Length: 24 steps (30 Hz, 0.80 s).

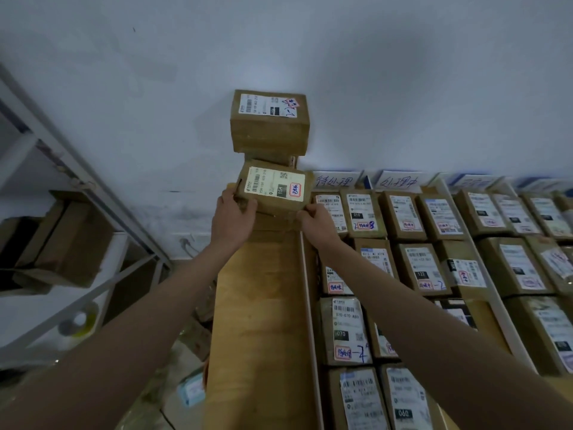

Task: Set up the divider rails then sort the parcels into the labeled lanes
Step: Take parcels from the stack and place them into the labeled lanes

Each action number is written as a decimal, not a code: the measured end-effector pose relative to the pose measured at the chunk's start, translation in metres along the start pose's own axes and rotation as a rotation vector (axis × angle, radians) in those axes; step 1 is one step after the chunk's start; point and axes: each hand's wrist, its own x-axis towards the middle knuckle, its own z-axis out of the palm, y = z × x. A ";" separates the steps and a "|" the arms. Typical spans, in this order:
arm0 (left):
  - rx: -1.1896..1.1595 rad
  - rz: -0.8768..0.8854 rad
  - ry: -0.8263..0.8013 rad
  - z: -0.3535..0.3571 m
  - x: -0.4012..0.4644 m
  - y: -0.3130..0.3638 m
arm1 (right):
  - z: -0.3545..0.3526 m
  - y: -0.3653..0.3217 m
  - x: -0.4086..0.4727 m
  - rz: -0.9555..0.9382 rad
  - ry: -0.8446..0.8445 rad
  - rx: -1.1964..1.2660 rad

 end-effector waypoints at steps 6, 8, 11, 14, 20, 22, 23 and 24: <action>-0.034 0.061 0.090 0.003 -0.033 0.009 | -0.002 0.034 -0.041 0.210 0.069 0.271; 0.003 0.124 0.089 0.004 -0.038 0.008 | -0.007 0.043 -0.050 0.263 0.070 0.418; 0.032 0.146 0.034 0.004 -0.044 0.002 | -0.019 0.050 -0.060 0.324 -0.014 0.465; 0.053 0.143 -0.030 0.004 -0.052 0.000 | -0.031 0.059 -0.067 0.338 -0.078 0.372; 0.081 0.107 -0.108 0.000 -0.065 -0.007 | -0.043 0.063 -0.079 0.273 -0.158 0.052; 0.084 0.121 -0.146 0.000 -0.069 -0.005 | -0.046 0.061 -0.084 0.268 -0.222 0.000; 0.084 0.133 -0.170 -0.001 -0.071 -0.004 | -0.047 0.060 -0.087 0.257 -0.246 -0.027; 0.092 0.148 -0.196 -0.002 -0.073 -0.003 | -0.048 0.060 -0.090 0.251 -0.255 -0.044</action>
